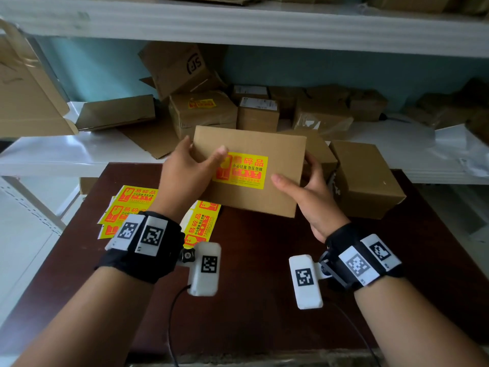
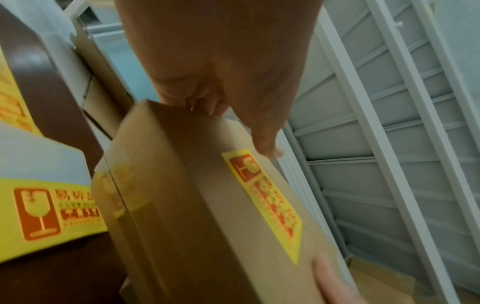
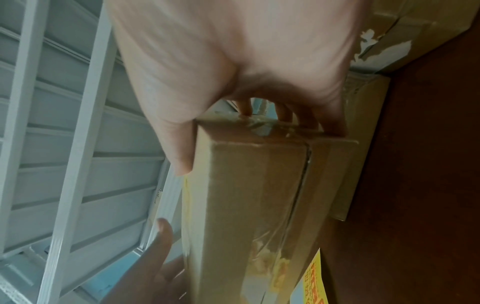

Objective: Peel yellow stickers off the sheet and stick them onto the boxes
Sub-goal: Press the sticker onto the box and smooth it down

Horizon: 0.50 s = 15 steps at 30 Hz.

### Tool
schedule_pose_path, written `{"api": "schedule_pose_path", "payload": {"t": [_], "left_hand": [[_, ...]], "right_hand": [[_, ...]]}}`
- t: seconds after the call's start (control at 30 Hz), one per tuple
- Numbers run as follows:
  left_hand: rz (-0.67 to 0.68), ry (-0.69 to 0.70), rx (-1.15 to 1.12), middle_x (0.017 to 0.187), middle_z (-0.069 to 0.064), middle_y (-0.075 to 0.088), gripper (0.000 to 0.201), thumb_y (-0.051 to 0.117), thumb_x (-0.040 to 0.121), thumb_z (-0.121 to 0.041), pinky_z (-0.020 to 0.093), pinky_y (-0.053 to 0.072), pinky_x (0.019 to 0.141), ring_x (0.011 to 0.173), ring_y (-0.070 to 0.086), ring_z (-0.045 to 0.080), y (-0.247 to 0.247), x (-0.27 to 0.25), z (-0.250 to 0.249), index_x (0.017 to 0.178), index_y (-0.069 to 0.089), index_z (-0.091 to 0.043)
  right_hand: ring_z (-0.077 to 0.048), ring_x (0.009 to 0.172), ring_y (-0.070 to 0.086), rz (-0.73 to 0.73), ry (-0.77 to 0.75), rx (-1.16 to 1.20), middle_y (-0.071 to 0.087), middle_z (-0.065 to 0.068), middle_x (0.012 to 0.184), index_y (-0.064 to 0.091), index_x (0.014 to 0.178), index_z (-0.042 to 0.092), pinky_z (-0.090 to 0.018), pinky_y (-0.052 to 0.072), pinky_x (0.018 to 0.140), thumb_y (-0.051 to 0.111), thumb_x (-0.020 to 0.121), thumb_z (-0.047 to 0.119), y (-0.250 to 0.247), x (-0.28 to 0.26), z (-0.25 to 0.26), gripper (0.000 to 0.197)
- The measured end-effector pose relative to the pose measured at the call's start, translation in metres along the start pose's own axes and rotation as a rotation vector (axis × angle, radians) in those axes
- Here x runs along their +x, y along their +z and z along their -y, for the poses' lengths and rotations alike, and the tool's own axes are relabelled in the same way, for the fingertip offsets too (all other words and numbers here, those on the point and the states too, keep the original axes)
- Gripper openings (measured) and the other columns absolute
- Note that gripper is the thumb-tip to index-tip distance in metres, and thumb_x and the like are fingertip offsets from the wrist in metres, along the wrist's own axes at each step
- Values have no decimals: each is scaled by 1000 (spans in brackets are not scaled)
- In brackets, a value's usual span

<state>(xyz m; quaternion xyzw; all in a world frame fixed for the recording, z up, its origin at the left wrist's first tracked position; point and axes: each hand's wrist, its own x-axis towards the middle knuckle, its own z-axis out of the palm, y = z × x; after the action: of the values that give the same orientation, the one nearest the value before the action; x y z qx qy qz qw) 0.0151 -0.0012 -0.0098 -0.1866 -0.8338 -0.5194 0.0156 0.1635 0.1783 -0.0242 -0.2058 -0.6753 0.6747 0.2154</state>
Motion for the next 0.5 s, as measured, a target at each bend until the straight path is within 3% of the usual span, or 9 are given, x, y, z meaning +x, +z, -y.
{"api": "schedule_pose_path", "payload": {"t": [0.07, 0.17, 0.27, 0.33, 0.4, 0.5], "left_hand": [[26, -16, -34, 124, -10, 64, 80, 78, 71, -62, 28, 52, 89, 111, 60, 9, 4, -8, -7, 137, 52, -24], [-53, 21, 13, 125, -7, 62, 88, 84, 66, -57, 27, 51, 89, 111, 58, 10, 9, -16, -13, 139, 49, -21], [-99, 45, 76, 120, -6, 67, 86, 80, 64, -65, 35, 55, 88, 107, 62, 13, 16, -27, -18, 133, 54, -21], [-128, 48, 101, 115, -5, 69, 84, 78, 62, -69, 38, 55, 85, 104, 64, 16, 22, -35, -21, 128, 56, -22], [-151, 60, 134, 116, -3, 70, 87, 77, 62, -71, 39, 54, 84, 105, 65, 20, 26, -42, -24, 131, 54, -23], [-169, 86, 183, 121, 1, 69, 94, 75, 64, -71, 40, 54, 86, 109, 64, 23, 28, -48, -28, 140, 49, -22]], "right_hand": [[-2, 106, 66, -12, -21, -37, 66, 9, 122, 38, 147, 26, -23, 58, 86, 80, 82, 20, 1, -1, 1, 78], [-3, 100, 70, -68, -105, -147, 71, 3, 116, 58, 128, 20, -25, 59, 85, 82, 82, 20, 3, 1, 3, 51], [2, 96, 69, -171, -122, -125, 70, 10, 110, 52, 132, 17, -16, 55, 80, 88, 73, 33, 2, 2, 10, 71], [2, 97, 65, -274, -118, -191, 65, 15, 108, 43, 132, 24, -23, 54, 86, 90, 64, 48, 1, 2, 12, 86], [0, 98, 63, -341, -129, -281, 64, 16, 106, 43, 120, 31, -33, 55, 90, 86, 56, 60, 0, 2, 11, 82], [-8, 98, 66, -414, -153, -360, 67, 14, 104, 54, 112, 27, -41, 56, 91, 79, 61, 68, 0, 1, 8, 70]]}}
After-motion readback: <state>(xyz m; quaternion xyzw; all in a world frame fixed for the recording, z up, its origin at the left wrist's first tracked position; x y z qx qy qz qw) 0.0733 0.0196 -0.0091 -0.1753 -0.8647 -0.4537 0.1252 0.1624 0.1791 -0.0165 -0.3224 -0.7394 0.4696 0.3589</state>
